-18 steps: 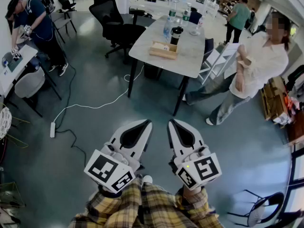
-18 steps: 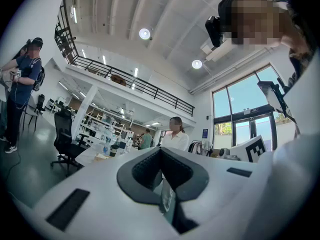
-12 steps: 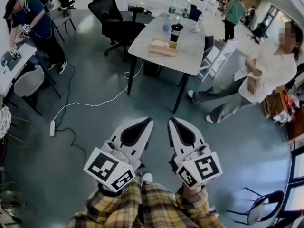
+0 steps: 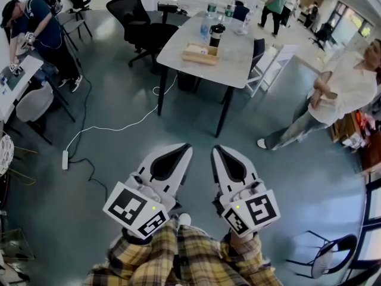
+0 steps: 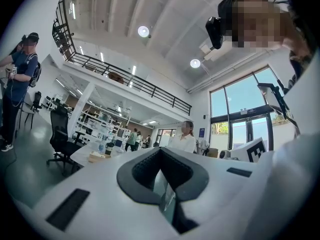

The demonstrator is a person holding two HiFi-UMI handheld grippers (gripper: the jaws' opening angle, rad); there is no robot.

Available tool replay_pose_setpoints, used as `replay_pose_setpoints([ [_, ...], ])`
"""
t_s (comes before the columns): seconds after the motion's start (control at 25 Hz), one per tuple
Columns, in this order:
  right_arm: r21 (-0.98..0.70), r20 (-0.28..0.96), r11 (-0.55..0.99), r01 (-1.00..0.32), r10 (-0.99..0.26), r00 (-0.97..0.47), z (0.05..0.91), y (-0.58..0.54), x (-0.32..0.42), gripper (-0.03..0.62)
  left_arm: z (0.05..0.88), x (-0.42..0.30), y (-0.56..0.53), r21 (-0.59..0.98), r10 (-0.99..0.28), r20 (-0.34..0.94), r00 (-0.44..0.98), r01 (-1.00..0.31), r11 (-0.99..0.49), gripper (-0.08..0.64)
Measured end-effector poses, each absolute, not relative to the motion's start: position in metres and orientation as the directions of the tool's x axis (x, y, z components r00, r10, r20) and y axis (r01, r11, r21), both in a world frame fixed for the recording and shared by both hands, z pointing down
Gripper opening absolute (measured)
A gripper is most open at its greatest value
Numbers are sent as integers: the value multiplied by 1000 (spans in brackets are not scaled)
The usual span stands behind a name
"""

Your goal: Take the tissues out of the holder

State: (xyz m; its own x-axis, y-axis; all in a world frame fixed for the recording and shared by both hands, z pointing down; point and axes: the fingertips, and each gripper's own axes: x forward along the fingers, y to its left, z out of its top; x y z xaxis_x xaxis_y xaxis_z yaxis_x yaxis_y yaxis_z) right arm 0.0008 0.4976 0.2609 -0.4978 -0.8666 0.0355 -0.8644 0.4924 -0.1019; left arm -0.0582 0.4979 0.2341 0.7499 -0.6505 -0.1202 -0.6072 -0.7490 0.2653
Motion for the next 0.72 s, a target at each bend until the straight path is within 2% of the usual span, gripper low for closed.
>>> replay_pose_setpoints([
  [0.72,-143,25,506,-850,-857,-514,274,501,29,9,241,-31,501,257,-653,-115,748,-613,-747,18],
])
